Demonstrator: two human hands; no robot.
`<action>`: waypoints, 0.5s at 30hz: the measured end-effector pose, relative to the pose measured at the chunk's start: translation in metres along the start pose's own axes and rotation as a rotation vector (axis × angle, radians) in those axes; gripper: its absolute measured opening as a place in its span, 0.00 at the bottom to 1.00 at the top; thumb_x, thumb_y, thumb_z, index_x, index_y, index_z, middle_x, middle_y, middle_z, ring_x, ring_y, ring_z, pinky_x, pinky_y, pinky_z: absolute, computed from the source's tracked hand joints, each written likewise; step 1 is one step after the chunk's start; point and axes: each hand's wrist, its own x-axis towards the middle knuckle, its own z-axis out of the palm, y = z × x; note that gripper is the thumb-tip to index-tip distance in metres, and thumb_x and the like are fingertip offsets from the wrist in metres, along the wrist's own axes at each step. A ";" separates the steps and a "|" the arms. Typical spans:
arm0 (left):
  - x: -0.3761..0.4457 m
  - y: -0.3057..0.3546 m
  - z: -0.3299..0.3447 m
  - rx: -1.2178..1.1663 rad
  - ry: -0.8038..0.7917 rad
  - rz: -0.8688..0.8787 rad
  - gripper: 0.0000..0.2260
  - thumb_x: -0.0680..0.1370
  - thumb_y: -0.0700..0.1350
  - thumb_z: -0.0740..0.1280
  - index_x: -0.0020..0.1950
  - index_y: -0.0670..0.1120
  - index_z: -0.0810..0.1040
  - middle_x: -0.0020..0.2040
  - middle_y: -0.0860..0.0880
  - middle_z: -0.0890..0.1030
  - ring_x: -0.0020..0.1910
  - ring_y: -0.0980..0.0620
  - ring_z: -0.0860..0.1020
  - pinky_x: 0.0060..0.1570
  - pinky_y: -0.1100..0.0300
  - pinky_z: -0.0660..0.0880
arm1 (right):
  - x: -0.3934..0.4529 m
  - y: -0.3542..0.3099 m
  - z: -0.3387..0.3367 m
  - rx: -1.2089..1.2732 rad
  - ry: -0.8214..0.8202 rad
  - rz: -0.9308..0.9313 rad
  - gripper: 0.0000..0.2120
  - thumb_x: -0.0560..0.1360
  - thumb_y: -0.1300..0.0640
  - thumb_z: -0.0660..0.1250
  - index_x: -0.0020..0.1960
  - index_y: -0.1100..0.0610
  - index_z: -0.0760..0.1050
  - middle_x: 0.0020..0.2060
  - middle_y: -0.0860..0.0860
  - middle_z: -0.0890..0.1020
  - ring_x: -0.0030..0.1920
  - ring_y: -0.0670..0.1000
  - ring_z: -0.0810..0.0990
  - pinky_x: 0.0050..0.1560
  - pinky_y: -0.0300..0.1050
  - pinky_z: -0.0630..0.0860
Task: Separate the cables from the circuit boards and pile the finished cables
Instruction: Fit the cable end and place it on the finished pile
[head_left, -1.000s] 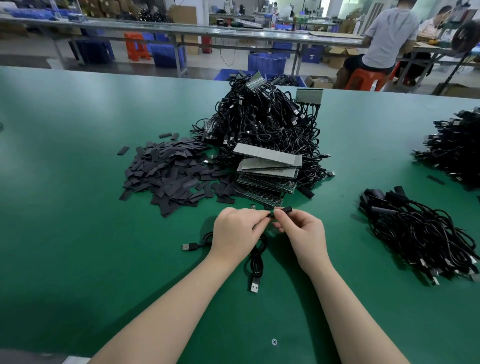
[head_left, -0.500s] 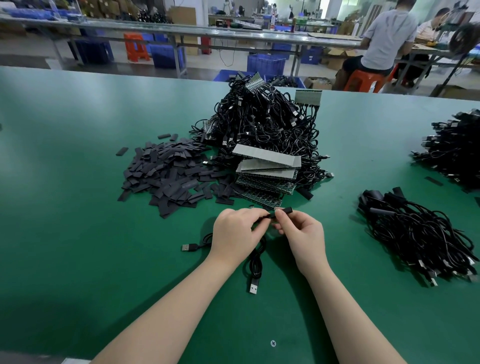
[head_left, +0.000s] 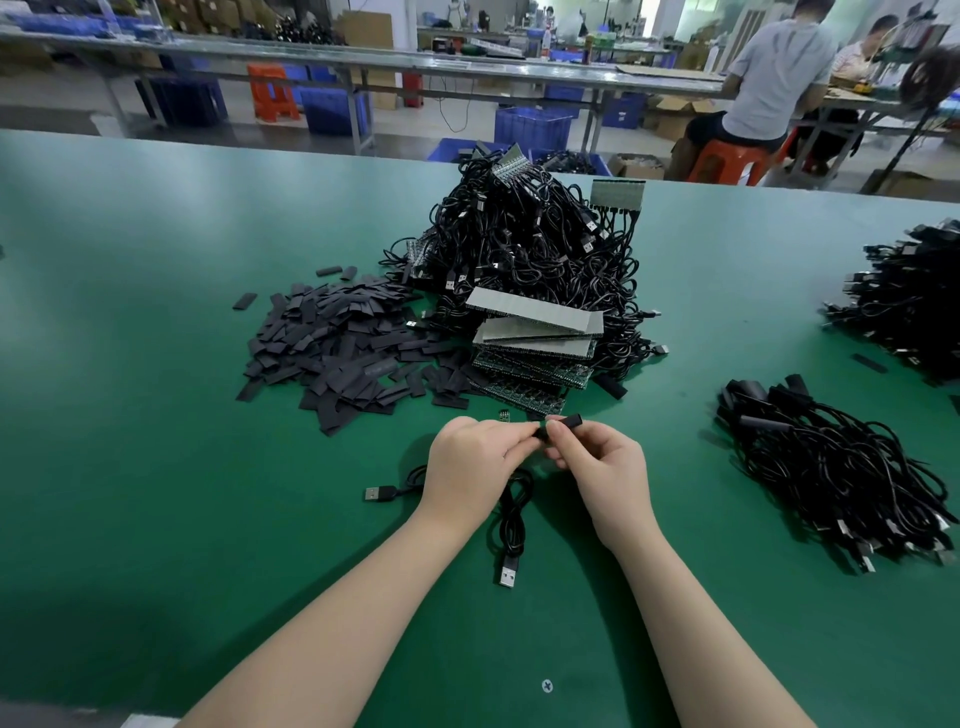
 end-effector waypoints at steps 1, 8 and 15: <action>0.000 0.000 -0.001 -0.009 -0.004 -0.019 0.07 0.71 0.44 0.77 0.48 0.47 0.87 0.39 0.51 0.86 0.33 0.49 0.80 0.38 0.61 0.72 | 0.000 0.000 0.000 -0.008 -0.004 -0.004 0.07 0.76 0.55 0.73 0.39 0.48 0.85 0.32 0.48 0.85 0.33 0.41 0.79 0.39 0.33 0.76; 0.000 0.001 -0.003 -0.051 -0.084 -0.113 0.08 0.75 0.47 0.72 0.53 0.50 0.86 0.42 0.50 0.86 0.37 0.46 0.80 0.40 0.57 0.73 | 0.001 0.001 0.002 -0.086 -0.020 -0.042 0.09 0.76 0.54 0.73 0.38 0.46 0.84 0.33 0.48 0.85 0.34 0.43 0.79 0.38 0.35 0.75; 0.001 0.003 -0.002 -0.002 -0.006 -0.125 0.07 0.73 0.44 0.74 0.51 0.48 0.86 0.43 0.50 0.86 0.36 0.49 0.81 0.40 0.59 0.75 | -0.006 0.005 0.008 -0.250 0.072 -0.201 0.22 0.77 0.56 0.72 0.66 0.40 0.73 0.43 0.38 0.83 0.43 0.38 0.82 0.46 0.26 0.74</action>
